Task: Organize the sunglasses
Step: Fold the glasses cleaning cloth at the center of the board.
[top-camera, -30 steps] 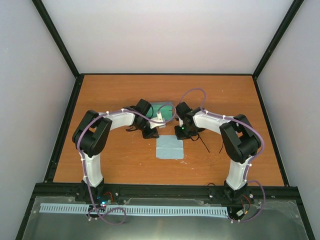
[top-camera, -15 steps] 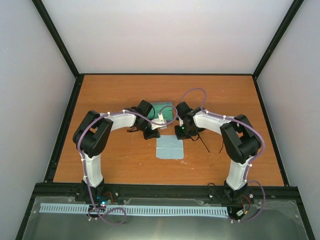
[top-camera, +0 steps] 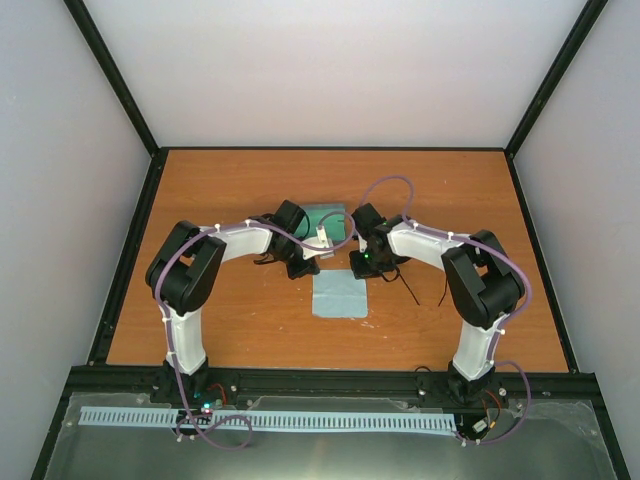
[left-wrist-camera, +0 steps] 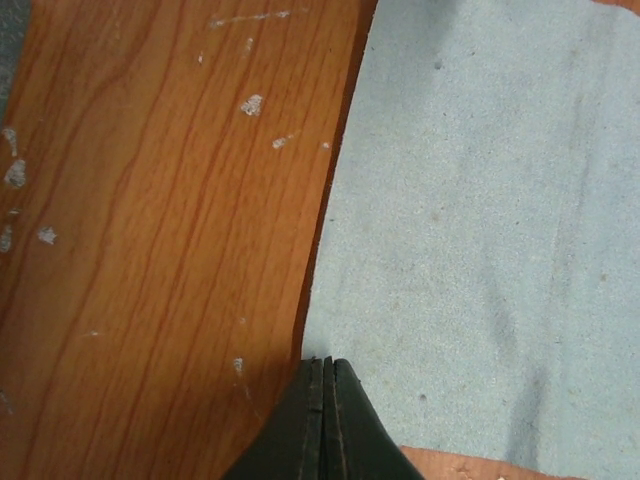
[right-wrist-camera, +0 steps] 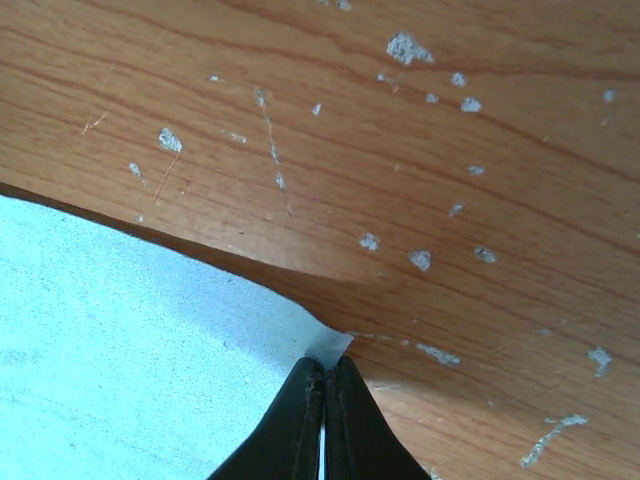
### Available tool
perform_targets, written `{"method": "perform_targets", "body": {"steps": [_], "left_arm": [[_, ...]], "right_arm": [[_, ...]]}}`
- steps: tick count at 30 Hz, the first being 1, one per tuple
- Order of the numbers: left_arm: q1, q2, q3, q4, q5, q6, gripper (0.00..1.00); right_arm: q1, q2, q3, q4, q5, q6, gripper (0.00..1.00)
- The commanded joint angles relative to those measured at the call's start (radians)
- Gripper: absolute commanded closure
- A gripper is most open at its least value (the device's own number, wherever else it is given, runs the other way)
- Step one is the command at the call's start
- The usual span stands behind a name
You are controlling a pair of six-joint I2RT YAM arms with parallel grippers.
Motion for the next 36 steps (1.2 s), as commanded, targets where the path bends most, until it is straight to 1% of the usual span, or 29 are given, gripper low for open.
{"method": "perform_targets", "body": {"steps": [1, 9, 17, 27, 36], "left_arm": [[-0.012, -0.036, 0.016, -0.023, 0.002, -0.019, 0.99], [-0.012, -0.071, 0.046, -0.008, -0.014, -0.023, 0.99], [-0.012, -0.084, 0.064, 0.004, -0.022, -0.022, 0.99], [-0.012, -0.144, 0.012, 0.031, -0.011, -0.012, 0.99], [-0.012, -0.171, -0.032, 0.03, 0.017, 0.004, 0.99]], "right_arm": [[0.008, -0.044, -0.016, 0.019, 0.015, 0.01, 0.97], [0.007, -0.104, -0.052, 0.057, 0.018, 0.015, 0.97], [0.008, -0.123, -0.064, 0.074, 0.021, 0.012, 0.97], [0.008, -0.196, -0.136, 0.114, 0.038, 0.021, 0.97], [0.008, -0.254, -0.191, 0.165, 0.009, 0.011, 0.97]]}}
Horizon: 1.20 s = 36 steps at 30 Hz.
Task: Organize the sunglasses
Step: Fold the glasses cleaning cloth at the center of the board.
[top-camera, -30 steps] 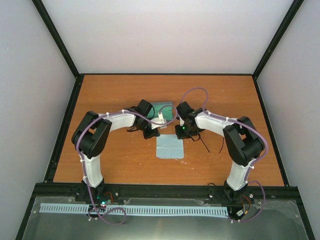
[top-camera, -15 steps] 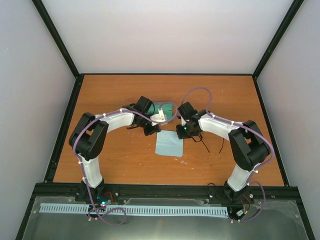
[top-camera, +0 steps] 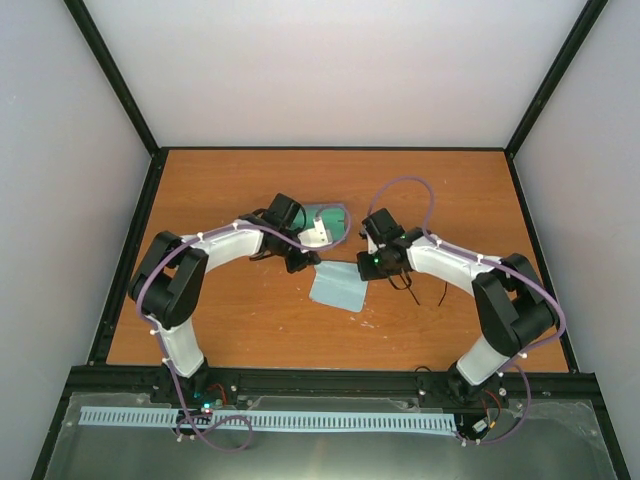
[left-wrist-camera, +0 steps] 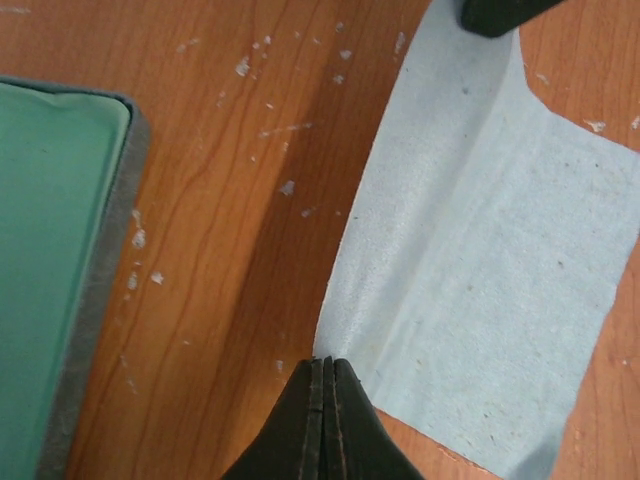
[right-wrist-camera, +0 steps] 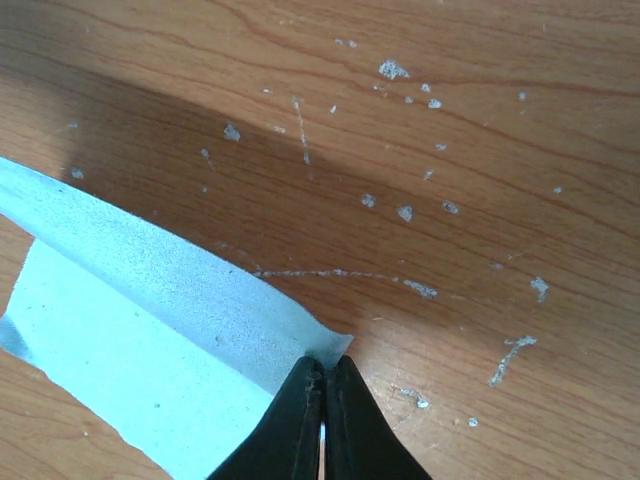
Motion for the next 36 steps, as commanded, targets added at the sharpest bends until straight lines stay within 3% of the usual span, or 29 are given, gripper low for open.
{"method": "perform_targets", "body": {"steps": [1, 36], "left_arm": [[-0.011, -0.042, -0.019, 0.003, 0.035, 0.019, 0.99], [-0.011, -0.033, -0.131, -0.042, 0.124, 0.106, 0.98]], "right_arm": [[0.008, -0.048, -0.026, 0.042, -0.015, -0.005, 0.97], [0.084, -0.07, -0.167, 0.098, -0.109, 0.016, 0.97]]}}
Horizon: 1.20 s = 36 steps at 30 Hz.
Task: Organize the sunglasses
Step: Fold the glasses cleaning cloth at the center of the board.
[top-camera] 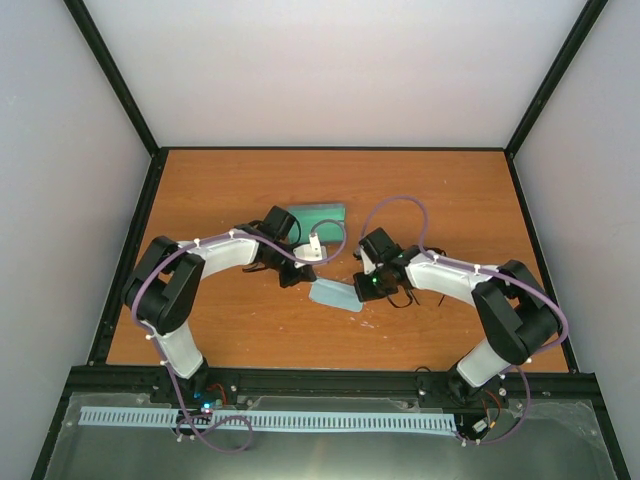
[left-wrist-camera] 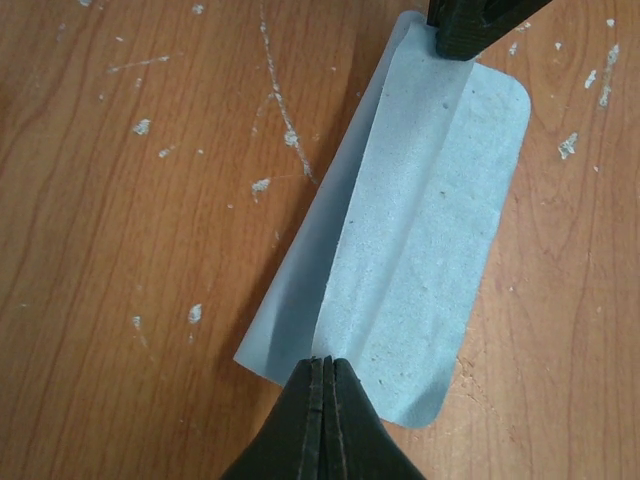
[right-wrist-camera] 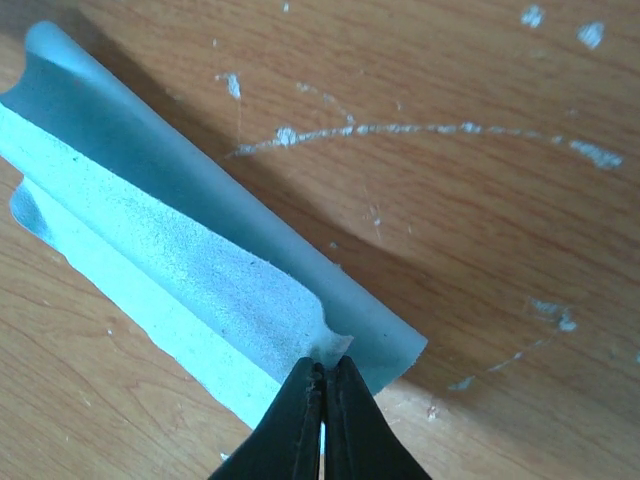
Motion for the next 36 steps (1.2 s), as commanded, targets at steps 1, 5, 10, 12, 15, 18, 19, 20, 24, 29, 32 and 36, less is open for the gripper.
{"method": "perform_targets", "body": {"steps": [1, 5, 10, 12, 15, 18, 19, 20, 24, 29, 32, 36], "left_arm": [[-0.01, 0.015, -0.007, -0.027, 0.038, 0.039, 0.98], [-0.01, 0.014, -0.015, -0.034, 0.042, 0.048, 0.97], [-0.01, 0.008, -0.027, -0.036, 0.059, 0.047, 0.96], [-0.01, 0.008, -0.03, -0.037, 0.065, 0.044, 0.96], [-0.01, 0.005, -0.032, -0.036, 0.069, 0.042, 0.95], [-0.01, 0.002, -0.034, -0.039, 0.073, 0.044, 0.95], [-0.01, 0.001, -0.034, -0.04, 0.074, 0.045, 0.94], [-0.01, 0.002, -0.034, -0.04, 0.075, 0.046, 0.95], [-0.01, 0.001, -0.037, -0.046, 0.078, 0.052, 0.94], [-0.01, -0.008, -0.053, -0.049, 0.072, 0.068, 0.93], [-0.01, -0.014, -0.064, -0.052, 0.068, 0.079, 0.91], [-0.01, -0.029, -0.078, -0.052, 0.059, 0.089, 0.88]], "right_arm": [[0.02, -0.015, -0.022, 0.021, -0.007, 0.014, 0.97], [0.029, -0.021, -0.032, 0.022, -0.007, 0.014, 0.97], [0.038, -0.017, -0.041, 0.032, -0.017, 0.015, 0.96], [0.042, -0.015, -0.041, 0.034, -0.021, 0.014, 0.95], [0.047, -0.014, -0.041, 0.037, -0.025, 0.014, 0.93], [0.049, -0.017, -0.043, 0.037, -0.031, 0.014, 0.91], [0.049, -0.019, -0.044, 0.038, -0.035, 0.014, 0.91], [0.049, -0.022, -0.045, 0.038, -0.039, 0.013, 0.91], [0.05, -0.036, -0.052, 0.031, -0.054, 0.013, 0.91], [0.05, -0.066, -0.069, 0.014, -0.056, 0.013, 0.88], [0.052, -0.08, -0.078, 0.005, -0.062, 0.013, 0.86], [0.052, -0.1, -0.087, 0.0, -0.062, 0.02, 0.86]]}}
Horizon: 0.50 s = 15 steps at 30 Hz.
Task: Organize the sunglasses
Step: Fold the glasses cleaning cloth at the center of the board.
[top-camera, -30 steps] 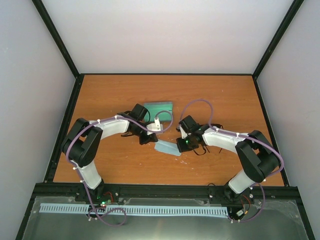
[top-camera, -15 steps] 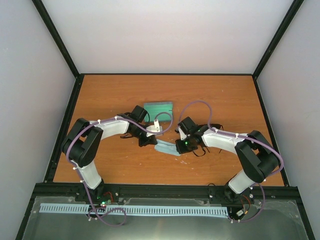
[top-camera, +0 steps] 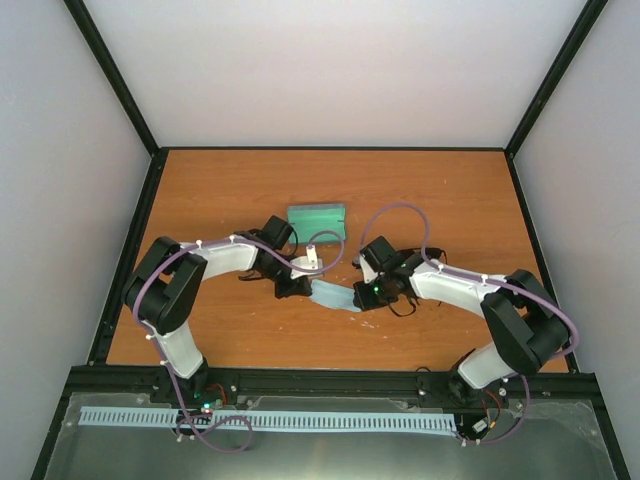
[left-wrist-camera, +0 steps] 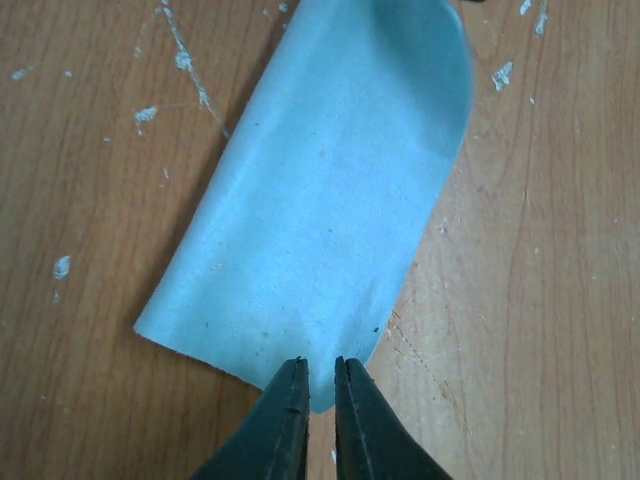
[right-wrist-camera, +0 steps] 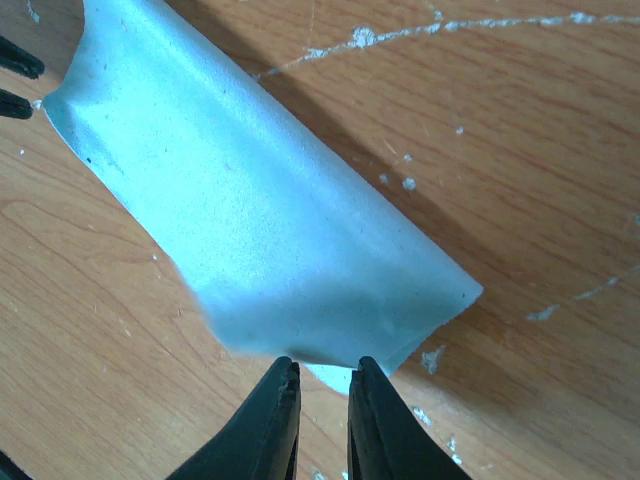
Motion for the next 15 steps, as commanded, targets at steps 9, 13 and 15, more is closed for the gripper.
{"method": "perform_targets", "body": {"steps": [9, 13, 15], "left_arm": [[-0.006, -0.132, -0.061, 0.064, -0.034, -0.015, 0.67], [0.032, -0.168, -0.027, 0.123, -0.027, -0.1, 0.67], [0.054, -0.141, 0.026, 0.114, -0.008, -0.114, 0.68]], "right_arm": [[0.012, -0.117, -0.017, -0.043, 0.054, 0.054, 0.77], [0.011, -0.18, -0.011, -0.079, 0.18, 0.123, 0.55], [0.009, -0.169, -0.001, -0.098, 0.213, 0.142, 0.52]]}}
